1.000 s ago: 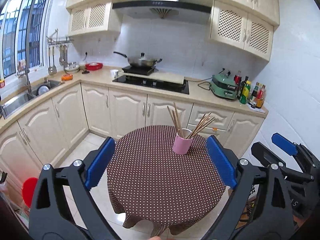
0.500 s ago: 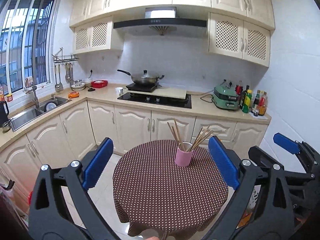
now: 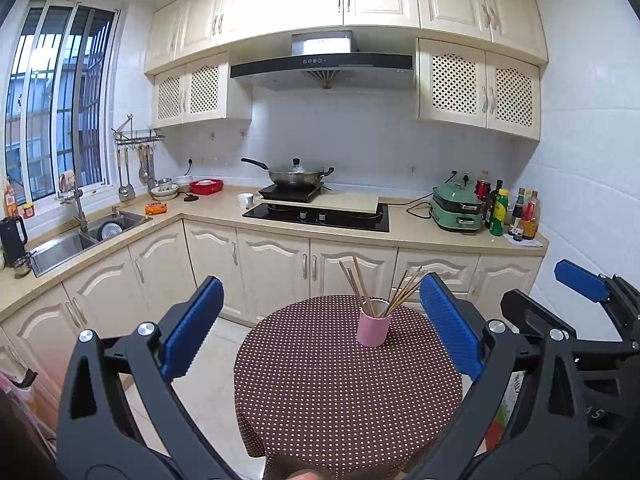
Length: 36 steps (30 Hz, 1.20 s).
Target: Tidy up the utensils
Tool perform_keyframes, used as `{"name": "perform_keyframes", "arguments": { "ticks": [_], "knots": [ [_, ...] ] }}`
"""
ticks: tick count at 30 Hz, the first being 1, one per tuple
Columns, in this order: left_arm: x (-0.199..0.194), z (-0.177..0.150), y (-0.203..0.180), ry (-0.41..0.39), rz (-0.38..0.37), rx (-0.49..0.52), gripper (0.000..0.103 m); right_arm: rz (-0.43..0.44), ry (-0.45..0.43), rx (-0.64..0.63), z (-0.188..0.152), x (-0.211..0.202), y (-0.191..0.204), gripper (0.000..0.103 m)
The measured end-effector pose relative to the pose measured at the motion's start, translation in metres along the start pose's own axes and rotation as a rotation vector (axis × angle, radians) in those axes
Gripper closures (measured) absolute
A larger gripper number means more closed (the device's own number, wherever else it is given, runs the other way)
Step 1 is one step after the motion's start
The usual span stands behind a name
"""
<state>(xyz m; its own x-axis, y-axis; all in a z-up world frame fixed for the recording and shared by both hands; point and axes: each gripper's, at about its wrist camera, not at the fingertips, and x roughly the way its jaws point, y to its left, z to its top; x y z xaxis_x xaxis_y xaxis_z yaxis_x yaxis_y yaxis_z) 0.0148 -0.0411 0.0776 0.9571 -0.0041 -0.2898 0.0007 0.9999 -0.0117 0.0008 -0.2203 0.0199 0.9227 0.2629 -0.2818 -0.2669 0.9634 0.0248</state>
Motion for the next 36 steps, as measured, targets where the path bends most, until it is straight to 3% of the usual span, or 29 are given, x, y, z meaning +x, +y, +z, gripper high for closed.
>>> {"name": "perform_keyframes", "arguments": {
  "ticks": [36],
  "knots": [
    [0.008,-0.005,0.004,-0.009,-0.004,0.025,0.007,-0.018,0.027,-0.002,-0.001,0.004,0.01,0.019]
  ]
}}
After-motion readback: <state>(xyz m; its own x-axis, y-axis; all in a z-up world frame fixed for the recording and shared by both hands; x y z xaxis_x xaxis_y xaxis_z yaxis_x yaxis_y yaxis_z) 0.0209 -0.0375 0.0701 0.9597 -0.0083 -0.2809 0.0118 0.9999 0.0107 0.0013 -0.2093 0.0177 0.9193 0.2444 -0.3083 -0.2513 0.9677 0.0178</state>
